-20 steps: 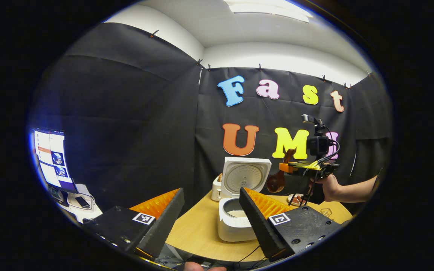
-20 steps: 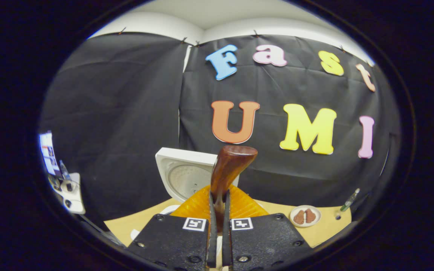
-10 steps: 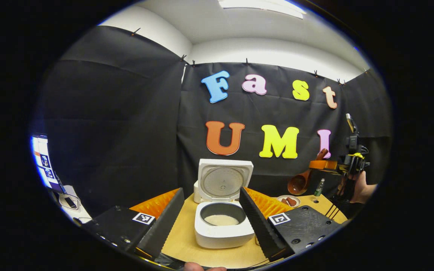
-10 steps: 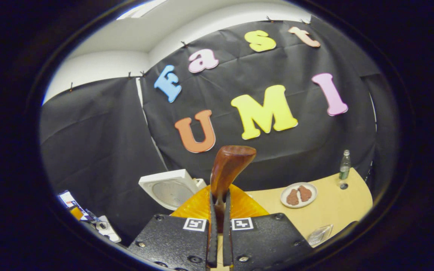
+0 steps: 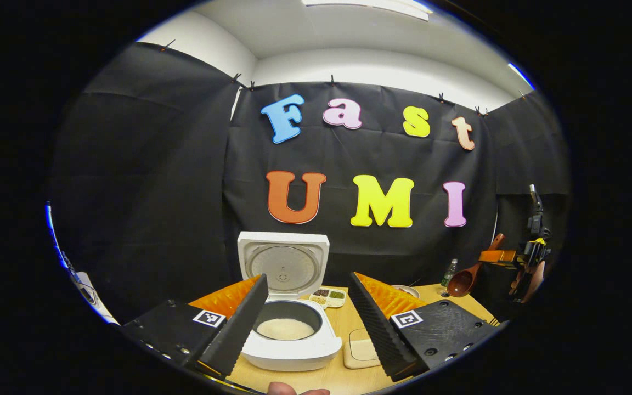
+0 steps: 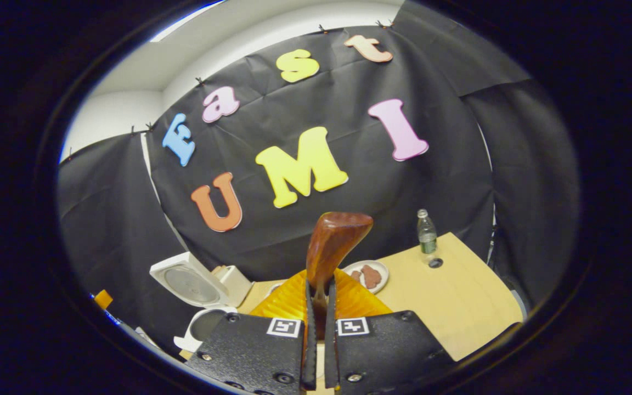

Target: Close the left gripper, press the button to open the rice cooker; take a wooden spoon from the chopstick holder with the right hand, scoop a spoonful of rice and pour it into the rice cooker, then put the wooden spoon back into the chopstick holder.

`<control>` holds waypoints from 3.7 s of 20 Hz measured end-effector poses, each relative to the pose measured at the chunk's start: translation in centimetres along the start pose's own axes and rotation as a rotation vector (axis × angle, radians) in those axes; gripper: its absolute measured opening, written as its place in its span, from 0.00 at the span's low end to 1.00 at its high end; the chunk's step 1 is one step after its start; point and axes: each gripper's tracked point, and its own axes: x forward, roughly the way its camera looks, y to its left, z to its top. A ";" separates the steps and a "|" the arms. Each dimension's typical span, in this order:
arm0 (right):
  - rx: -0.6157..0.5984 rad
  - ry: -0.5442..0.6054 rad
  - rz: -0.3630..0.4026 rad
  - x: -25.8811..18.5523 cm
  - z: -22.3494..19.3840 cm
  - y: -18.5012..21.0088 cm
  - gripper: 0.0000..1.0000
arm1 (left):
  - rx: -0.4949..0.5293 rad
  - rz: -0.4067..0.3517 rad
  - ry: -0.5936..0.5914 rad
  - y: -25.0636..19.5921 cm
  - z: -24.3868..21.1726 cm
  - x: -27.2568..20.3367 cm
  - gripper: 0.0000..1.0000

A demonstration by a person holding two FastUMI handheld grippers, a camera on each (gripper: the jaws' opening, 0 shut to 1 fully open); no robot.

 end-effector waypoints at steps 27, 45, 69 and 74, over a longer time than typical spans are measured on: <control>0.019 0.173 -0.192 6.5 -18.3 -13.1 0.17 | 0.057 0.025 0.069 -6.2 -0.8 3.6 0.94; -0.108 -0.087 -0.251 -3.1 -4.2 -10.0 0.96 | 0.070 0.046 -0.016 -0.6 5.3 12.9 0.94; -0.125 -0.235 -0.497 -21.3 -5.3 -0.9 0.99 | 0.030 0.071 0.354 7.2 -2.6 28.6 0.97; -0.181 -0.170 -0.396 -19.3 -6.1 2.5 1.00 | 0.026 0.067 0.379 6.2 -4.6 23.0 0.97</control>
